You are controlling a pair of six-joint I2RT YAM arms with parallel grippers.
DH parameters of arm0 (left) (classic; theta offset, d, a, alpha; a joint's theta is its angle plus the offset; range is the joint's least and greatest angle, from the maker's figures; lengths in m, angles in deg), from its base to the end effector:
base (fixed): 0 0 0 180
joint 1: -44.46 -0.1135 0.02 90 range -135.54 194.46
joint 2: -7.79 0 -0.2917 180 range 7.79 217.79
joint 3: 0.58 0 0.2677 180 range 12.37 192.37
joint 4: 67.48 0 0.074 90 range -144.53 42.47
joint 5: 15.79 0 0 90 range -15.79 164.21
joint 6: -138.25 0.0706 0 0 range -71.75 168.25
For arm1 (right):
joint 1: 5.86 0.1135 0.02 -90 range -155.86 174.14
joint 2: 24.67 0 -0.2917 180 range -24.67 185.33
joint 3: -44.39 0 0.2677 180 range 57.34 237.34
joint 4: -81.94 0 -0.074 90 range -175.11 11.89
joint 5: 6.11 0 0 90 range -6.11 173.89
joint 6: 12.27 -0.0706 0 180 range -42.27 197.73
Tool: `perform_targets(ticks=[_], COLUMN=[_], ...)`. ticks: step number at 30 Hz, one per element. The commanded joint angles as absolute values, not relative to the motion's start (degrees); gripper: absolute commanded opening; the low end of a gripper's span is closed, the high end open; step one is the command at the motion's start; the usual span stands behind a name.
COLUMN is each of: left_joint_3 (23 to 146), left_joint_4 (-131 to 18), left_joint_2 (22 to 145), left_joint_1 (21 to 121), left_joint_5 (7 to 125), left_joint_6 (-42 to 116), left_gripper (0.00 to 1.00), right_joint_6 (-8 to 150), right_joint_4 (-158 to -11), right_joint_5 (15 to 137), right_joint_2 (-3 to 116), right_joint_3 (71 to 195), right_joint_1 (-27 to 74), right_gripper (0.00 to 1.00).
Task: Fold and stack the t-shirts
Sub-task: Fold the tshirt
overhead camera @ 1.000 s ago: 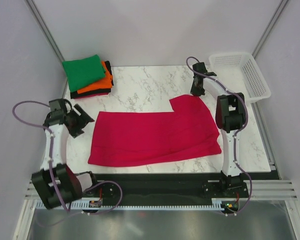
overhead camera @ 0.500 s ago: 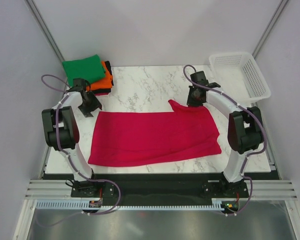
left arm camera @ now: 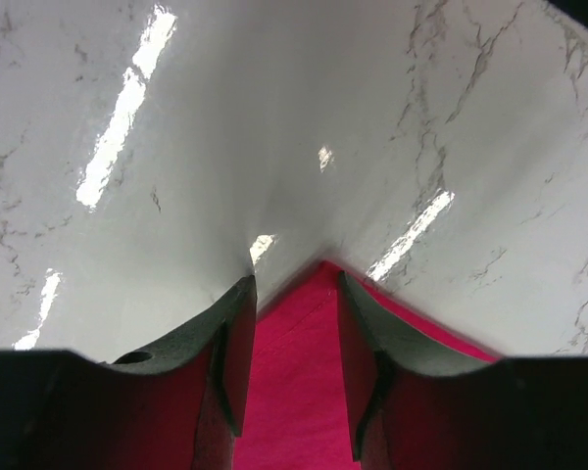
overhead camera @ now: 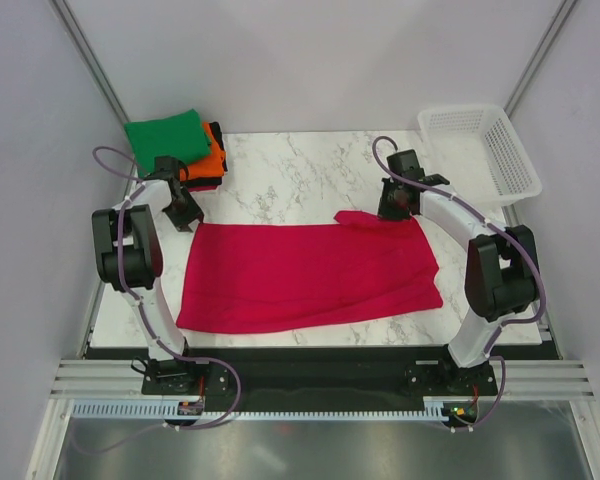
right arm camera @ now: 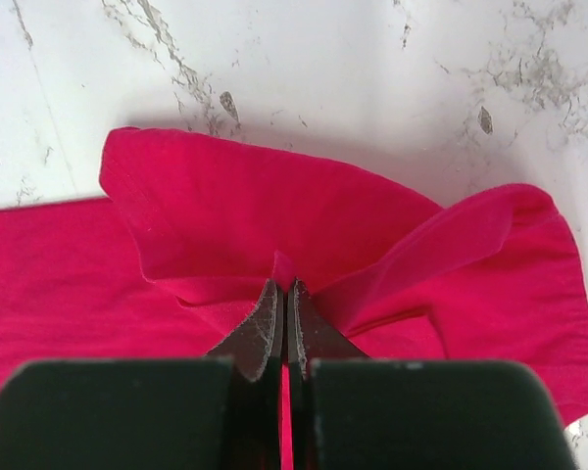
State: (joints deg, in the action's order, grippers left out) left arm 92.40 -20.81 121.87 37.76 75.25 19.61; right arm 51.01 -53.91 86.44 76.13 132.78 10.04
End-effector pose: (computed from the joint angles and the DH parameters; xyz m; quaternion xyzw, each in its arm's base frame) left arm 0.4403 0.0530 0.1496 -0.2995 0.9344 -0.0279 0.1909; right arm 0.4007 0.1109 0.2219 0.0966 0.9526 0.0847 0.2757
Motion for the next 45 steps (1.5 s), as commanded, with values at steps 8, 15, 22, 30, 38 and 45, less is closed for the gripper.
perform_targets(ticks=[8,15,22,30,38,45], left_joint_3=[94.4,93.2,92.1,86.9,74.6,62.7], left_joint_4=[-23.2,-25.7,-26.7,-25.7,-29.5,-31.7], left_joint_2=[124.9,124.2,122.4,112.6,98.1,87.3], left_joint_1=[39.6,39.8,40.0,39.5,37.1,35.5], left_joint_5=[73.2,70.3,68.8,71.5,69.5,70.7], left_joint_6=[19.9,20.7,20.5,19.7,16.4,14.0], left_gripper=[0.37,0.29,0.02,0.02,0.02,0.02], right_joint_6=[51.5,52.1,52.2,53.6,52.2,50.0], right_joint_4=[-55.7,-55.8,-54.4,-49.7,-47.8,-46.4], right_joint_5=[86.6,87.1,86.7,88.1,90.0,91.4], right_joint_2=[73.7,73.7,73.3,67.1,53.7,43.2], right_joint_3=[130.4,130.6,131.7,135.6,126.0,115.8], right_joint_1=[10.0,10.0,10.0,10.0,9.3,8.2], right_gripper=[0.00,0.00,0.00,0.00,0.00,0.00])
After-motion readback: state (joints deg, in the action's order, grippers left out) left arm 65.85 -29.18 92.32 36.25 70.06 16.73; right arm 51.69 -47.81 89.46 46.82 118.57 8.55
